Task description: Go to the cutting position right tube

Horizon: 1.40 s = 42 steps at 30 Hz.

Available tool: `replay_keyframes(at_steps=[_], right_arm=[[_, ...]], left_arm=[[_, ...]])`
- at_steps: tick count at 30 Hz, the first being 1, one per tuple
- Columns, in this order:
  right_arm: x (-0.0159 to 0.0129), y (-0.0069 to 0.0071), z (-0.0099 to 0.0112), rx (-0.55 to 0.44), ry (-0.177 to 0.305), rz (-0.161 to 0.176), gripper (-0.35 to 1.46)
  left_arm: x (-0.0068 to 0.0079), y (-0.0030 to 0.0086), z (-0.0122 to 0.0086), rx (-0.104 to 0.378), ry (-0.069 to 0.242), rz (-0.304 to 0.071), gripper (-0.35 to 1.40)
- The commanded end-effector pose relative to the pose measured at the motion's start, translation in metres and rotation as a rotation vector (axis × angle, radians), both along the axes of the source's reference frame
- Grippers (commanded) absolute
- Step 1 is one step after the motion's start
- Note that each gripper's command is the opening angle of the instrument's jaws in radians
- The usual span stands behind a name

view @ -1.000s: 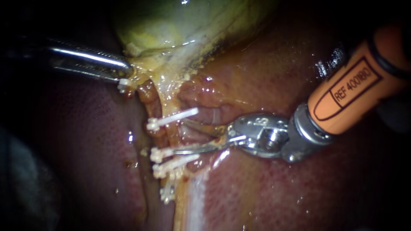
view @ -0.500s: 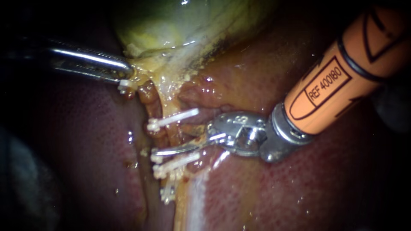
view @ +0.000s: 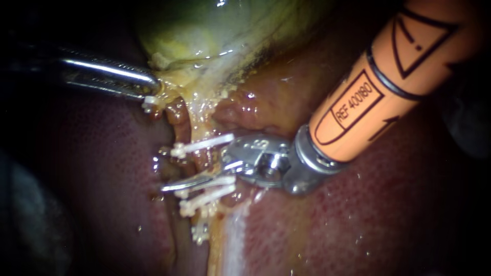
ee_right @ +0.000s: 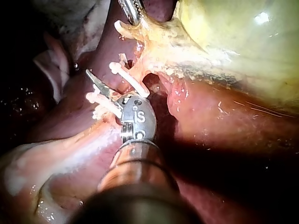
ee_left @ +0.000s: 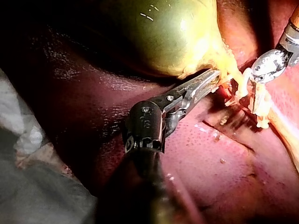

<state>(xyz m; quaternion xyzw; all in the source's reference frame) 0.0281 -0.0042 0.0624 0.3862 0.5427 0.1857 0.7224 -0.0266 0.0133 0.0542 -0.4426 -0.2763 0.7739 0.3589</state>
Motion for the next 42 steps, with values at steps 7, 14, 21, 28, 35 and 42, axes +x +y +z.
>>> replay_keyframes(at_steps=[7, 14, 21, 28, 35, 42], right_arm=[[0.0006, -0.0003, -0.0001, 0.008, 0.02, 0.006, 1.3], [0.0008, -0.001, -0.0023, 0.016, 0.042, -0.011, 1.3], [0.0008, -0.0012, -0.0057, 0.034, 0.07, -0.014, 1.3], [0.0006, -0.0007, -0.0084, 0.052, 0.091, -0.006, 1.3], [0.0006, -0.0007, -0.0083, 0.051, 0.091, -0.007, 1.3], [0.0005, -0.0007, -0.0082, 0.051, 0.091, -0.007, 1.3]], left_arm=[[-0.0001, -0.0001, 0.0, 0.001, -0.001, 0.002, -0.35], [0.0, -0.0001, 0.0, 0.001, -0.001, 0.002, -0.35], [0.0, -0.0001, 0.0001, 0.001, -0.001, 0.002, -0.35], [0.0, -0.0001, 0.0001, 0.001, -0.001, 0.002, -0.35], [0.0, -0.0001, 0.0001, 0.001, -0.001, 0.002, -0.35], [0.0, 0.0, 0.0001, 0.001, -0.001, 0.002, -0.35]])
